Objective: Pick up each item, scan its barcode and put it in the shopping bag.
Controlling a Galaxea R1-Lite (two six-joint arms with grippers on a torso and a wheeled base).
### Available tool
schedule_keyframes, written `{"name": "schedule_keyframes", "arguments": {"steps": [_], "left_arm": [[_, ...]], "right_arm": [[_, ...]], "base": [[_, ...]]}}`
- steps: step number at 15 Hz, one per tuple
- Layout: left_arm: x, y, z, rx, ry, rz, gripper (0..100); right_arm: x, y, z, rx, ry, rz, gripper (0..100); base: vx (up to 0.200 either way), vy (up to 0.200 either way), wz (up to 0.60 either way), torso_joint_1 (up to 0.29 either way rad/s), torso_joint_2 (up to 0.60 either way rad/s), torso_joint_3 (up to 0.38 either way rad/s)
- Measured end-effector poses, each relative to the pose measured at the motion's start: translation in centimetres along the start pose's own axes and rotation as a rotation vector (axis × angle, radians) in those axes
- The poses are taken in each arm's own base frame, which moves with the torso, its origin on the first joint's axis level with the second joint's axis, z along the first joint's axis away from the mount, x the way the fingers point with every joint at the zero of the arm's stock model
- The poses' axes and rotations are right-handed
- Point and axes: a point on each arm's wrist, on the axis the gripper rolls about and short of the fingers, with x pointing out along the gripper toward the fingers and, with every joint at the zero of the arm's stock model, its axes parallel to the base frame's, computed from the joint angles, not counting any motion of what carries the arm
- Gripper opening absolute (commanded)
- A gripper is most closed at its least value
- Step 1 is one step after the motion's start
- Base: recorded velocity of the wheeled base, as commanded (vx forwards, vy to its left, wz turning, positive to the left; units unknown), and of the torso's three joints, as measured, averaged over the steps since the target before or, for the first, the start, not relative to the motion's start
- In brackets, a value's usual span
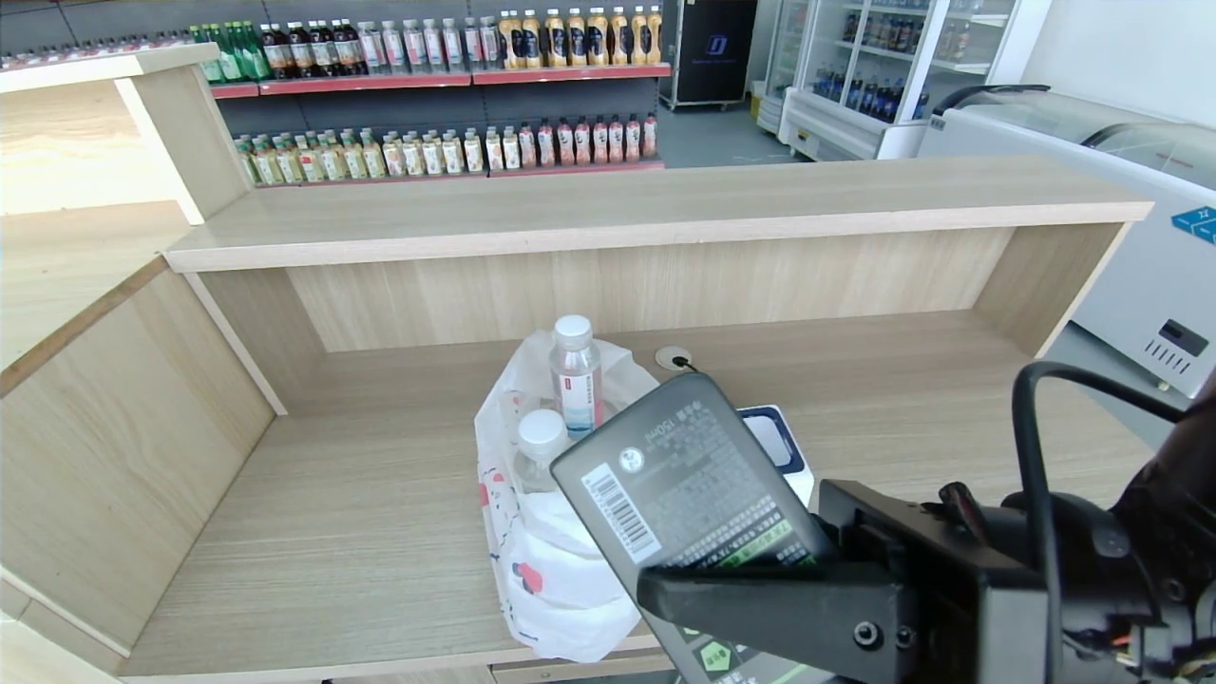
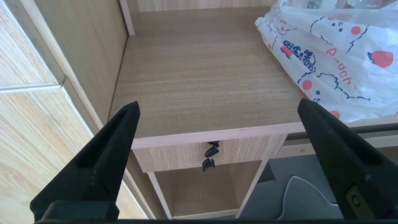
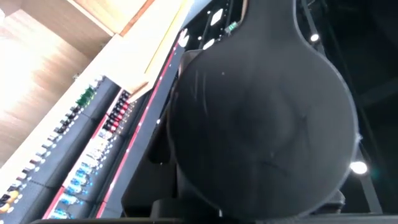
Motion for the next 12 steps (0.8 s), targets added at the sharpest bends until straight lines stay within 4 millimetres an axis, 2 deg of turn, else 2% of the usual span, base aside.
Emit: {"name": "schedule_keyframes", "arguments": {"steps": [7, 9, 10, 12], "left_arm": [[0.0, 0.0, 0.0, 0.0, 0.0, -0.001, 100], [0.0, 0.0, 0.0, 0.0, 0.0, 0.0, 100], [0.0, 0.0, 0.0, 0.0, 0.0, 0.0, 100], [0.0, 0.0, 0.0, 0.0, 0.0, 0.0, 100]], "right_arm": [[0.1, -0.2, 0.1, 0.03, -0.007, -0.006, 0], [-0.3, 0.2, -0.4, 0.159, 0.001, 0.031, 0], [-0.7, 0.5, -1.3, 0.248, 0.044, 0.057, 0], [-2.3, 1.8, -3.5, 0.535, 0.196, 0.15, 0]], "base": [[0.0, 0.0, 0.0, 0.0, 0.0, 0.0], [0.0, 0.0, 0.0, 0.0, 0.0, 0.0], [0.0, 0.0, 0.0, 0.0, 0.0, 0.0], [0.0, 0.0, 0.0, 0.0, 0.0, 0.0]]}}
